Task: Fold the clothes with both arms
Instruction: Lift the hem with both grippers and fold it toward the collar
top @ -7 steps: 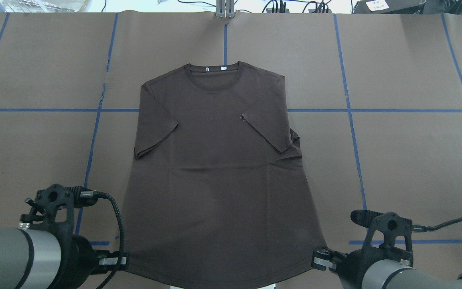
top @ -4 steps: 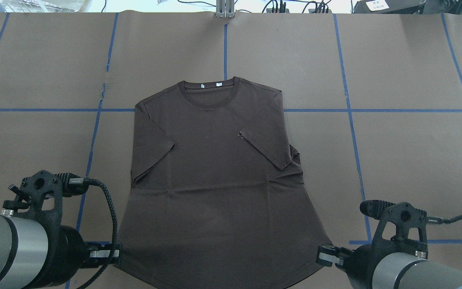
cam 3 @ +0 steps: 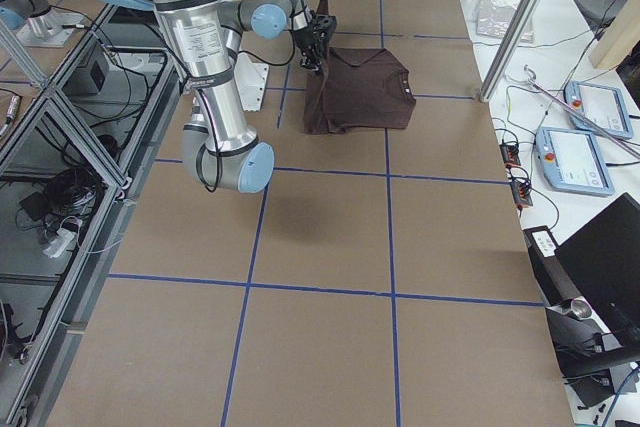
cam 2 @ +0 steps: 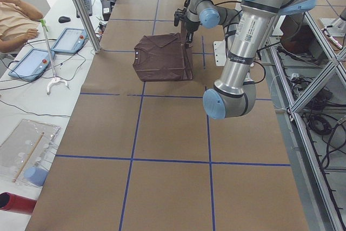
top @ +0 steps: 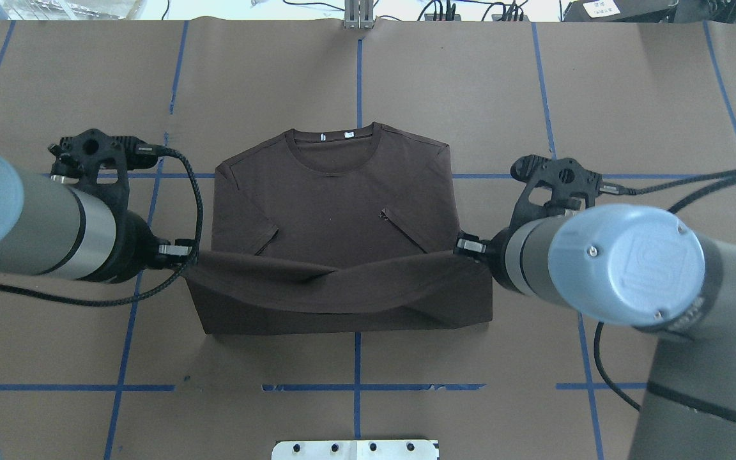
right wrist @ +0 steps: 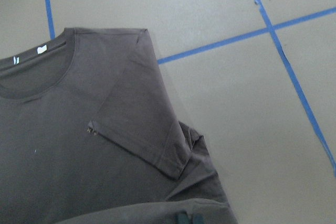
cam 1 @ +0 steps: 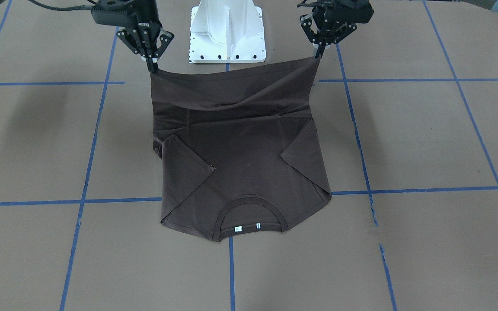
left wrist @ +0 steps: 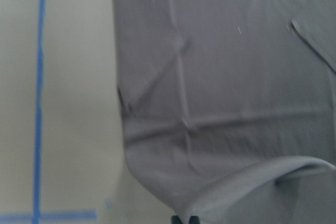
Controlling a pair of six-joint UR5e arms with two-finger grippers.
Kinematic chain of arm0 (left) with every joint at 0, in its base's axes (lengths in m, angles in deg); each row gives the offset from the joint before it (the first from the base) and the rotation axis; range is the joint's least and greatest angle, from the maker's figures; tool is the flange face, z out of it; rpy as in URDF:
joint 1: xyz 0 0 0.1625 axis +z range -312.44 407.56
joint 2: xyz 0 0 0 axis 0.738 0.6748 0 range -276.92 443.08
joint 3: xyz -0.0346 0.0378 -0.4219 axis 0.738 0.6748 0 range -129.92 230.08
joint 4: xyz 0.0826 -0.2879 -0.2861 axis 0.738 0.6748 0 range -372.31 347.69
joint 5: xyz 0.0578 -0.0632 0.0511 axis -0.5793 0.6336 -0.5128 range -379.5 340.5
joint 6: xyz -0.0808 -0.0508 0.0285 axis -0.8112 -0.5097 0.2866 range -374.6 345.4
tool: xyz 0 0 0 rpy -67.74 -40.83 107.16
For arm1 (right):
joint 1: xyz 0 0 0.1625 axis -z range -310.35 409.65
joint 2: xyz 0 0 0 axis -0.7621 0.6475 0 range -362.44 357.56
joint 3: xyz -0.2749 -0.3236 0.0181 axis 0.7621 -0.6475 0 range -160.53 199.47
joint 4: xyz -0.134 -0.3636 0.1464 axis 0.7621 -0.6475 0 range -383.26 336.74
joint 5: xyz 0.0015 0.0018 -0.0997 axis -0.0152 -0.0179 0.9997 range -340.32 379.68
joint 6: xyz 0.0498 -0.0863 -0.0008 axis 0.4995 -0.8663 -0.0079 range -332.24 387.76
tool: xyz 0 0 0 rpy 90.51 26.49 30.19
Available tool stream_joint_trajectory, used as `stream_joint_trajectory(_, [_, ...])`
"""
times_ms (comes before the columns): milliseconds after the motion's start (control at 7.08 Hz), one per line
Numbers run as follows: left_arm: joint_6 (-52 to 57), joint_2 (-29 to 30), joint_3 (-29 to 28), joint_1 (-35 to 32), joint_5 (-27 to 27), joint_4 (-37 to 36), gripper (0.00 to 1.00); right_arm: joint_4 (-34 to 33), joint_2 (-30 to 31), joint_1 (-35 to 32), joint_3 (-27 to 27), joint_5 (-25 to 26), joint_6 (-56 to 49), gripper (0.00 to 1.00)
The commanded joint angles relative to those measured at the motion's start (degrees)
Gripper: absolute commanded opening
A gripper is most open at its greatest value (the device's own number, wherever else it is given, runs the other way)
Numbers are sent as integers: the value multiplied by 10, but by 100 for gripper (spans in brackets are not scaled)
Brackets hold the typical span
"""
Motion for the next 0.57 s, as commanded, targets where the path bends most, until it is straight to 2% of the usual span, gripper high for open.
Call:
stream_joint_trajectory(0, [37, 18, -114, -53, -1, 76, 0, 79, -20, -85, -110, -35, -49, 0])
stream_joint_trajectory(141, [38, 19, -176, -68, -3, 136, 0, 149, -30, -98, -179, -38, -50, 0])
stream_joint_trajectory(424, [50, 37, -320, -82, -5, 268, 0, 241, -72, -106, -317, -37, -51, 0])
